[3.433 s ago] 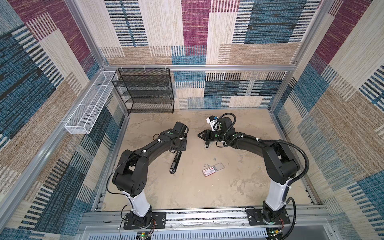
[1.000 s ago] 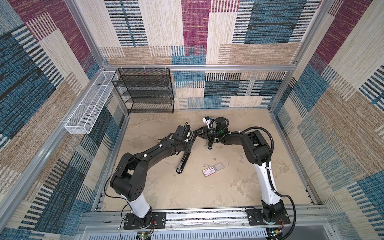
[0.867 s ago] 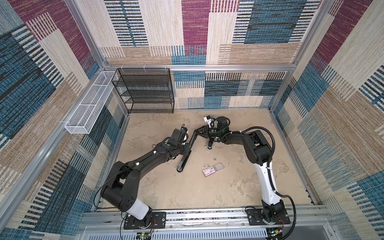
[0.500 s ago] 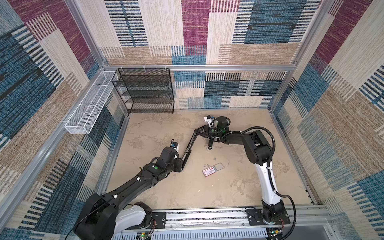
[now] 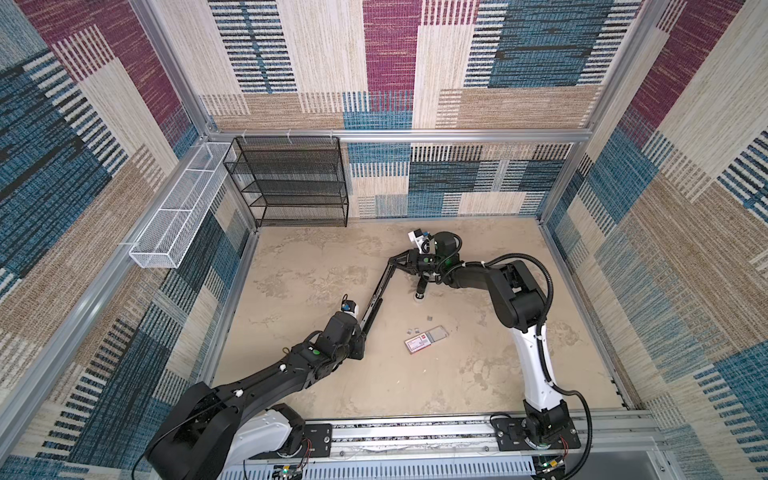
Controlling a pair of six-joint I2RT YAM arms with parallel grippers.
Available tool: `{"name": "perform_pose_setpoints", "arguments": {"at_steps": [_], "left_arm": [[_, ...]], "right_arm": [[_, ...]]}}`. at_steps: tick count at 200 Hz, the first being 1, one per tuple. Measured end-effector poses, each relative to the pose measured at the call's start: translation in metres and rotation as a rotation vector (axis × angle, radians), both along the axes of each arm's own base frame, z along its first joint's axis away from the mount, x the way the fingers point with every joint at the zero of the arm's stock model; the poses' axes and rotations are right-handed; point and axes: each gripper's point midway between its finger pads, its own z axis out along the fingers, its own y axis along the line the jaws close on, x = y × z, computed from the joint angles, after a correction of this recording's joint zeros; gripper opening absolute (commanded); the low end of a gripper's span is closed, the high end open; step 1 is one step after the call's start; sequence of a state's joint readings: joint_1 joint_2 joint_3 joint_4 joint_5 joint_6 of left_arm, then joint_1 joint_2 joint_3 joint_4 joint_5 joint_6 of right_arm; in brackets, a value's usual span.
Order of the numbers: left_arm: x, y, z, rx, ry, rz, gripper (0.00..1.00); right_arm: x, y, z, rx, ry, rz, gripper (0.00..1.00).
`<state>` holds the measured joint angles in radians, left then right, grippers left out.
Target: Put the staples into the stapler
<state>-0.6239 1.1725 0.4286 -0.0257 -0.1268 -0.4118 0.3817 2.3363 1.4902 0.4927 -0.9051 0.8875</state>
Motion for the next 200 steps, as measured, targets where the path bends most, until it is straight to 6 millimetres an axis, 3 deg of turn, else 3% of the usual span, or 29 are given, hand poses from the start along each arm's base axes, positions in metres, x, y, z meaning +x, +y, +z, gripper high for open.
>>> {"name": "perform_pose_setpoints", "arguments": {"at_steps": [42,114,160,200], "left_arm": [[0.009,0.003,-0.002,0.019,-0.023,0.019,0.47],[0.012,-0.007,-0.007,-0.030,-0.010,-0.017,0.25],[0.008,-0.017,-0.006,-0.040,-0.024,-0.109,0.00],[0.007,-0.017,-0.004,-0.032,-0.025,-0.116,0.00]], "right_arm": [[-0.001,0.000,-0.001,0.000,0.000,0.001,0.17],[0.000,0.000,-0.002,0.000,0.001,0.001,0.16],[0.003,0.000,-0.004,-0.004,-0.001,-0.007,0.16],[0.001,0.003,-0.004,-0.017,-0.022,-0.003,0.16]]}}
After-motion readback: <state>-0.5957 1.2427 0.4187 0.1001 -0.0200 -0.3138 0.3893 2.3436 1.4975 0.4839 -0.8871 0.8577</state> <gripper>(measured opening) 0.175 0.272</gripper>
